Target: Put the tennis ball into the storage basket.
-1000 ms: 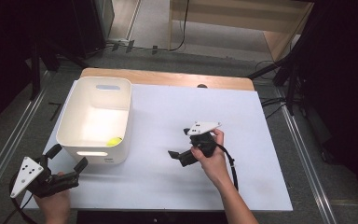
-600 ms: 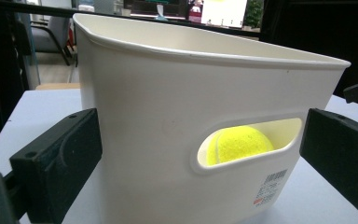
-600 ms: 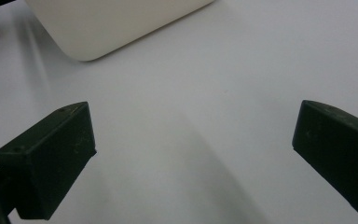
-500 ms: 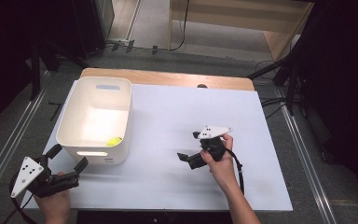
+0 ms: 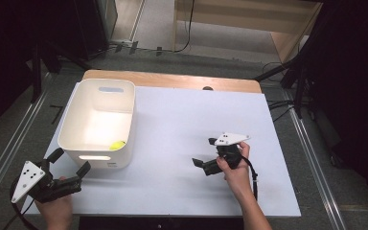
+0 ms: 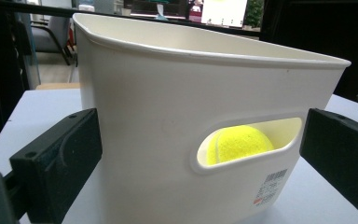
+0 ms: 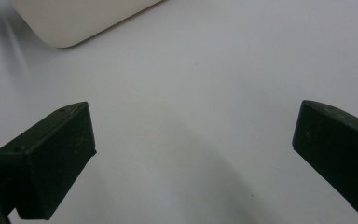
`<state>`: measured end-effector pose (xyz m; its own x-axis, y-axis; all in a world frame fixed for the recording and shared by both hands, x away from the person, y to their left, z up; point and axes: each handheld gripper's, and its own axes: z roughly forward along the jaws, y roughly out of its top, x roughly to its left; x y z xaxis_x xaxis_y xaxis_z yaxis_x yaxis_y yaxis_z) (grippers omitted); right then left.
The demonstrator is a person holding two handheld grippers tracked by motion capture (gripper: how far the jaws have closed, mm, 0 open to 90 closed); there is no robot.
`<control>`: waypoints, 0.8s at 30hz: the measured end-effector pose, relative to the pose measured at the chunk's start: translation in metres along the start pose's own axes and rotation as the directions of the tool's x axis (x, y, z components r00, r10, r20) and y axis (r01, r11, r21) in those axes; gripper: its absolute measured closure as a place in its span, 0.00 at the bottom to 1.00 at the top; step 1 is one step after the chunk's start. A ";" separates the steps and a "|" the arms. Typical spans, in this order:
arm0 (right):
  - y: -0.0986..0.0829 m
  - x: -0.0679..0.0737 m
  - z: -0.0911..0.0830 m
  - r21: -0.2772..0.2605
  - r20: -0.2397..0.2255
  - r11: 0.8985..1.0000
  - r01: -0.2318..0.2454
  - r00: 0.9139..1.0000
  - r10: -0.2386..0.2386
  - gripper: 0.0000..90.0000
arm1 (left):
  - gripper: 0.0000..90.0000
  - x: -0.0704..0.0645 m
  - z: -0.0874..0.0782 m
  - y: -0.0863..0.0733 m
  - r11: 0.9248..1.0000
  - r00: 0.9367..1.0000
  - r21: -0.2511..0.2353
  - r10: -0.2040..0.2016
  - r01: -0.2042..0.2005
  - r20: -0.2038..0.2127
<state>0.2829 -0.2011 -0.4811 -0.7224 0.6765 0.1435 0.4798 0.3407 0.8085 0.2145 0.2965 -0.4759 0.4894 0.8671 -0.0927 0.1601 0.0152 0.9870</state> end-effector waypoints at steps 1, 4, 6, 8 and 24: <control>-0.001 -0.001 -0.001 -0.001 0.003 1.000 -0.001 1.000 0.001 0.00 | 0.00 0.000 0.000 0.000 1.000 1.000 0.000 -0.001 0.001 0.000; -0.005 -0.003 -0.005 -0.007 0.012 1.000 -0.011 1.000 0.011 0.00 | 0.00 0.000 0.000 0.000 1.000 1.000 0.000 0.000 0.000 0.000; -0.007 -0.005 -0.007 -0.008 0.018 1.000 -0.016 1.000 0.016 0.00 | 0.00 0.000 0.000 0.000 1.000 1.000 0.000 0.001 -0.001 0.000; -0.010 -0.006 -0.009 -0.008 0.018 1.000 -0.022 1.000 0.022 0.00 | 0.00 0.000 0.000 0.000 1.000 1.000 0.000 0.000 0.000 -0.001; -0.031 -0.016 -0.026 -0.025 0.052 0.998 -0.066 0.996 0.067 0.00 | 0.00 0.000 0.000 0.000 1.000 1.000 0.003 0.005 -0.005 -0.001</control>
<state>0.2668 -0.2396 -0.4932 -0.6617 0.7308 0.1677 0.5140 0.2792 0.8111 0.2144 0.2961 -0.4760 0.4890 0.8678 -0.0881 0.1602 0.0099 0.9870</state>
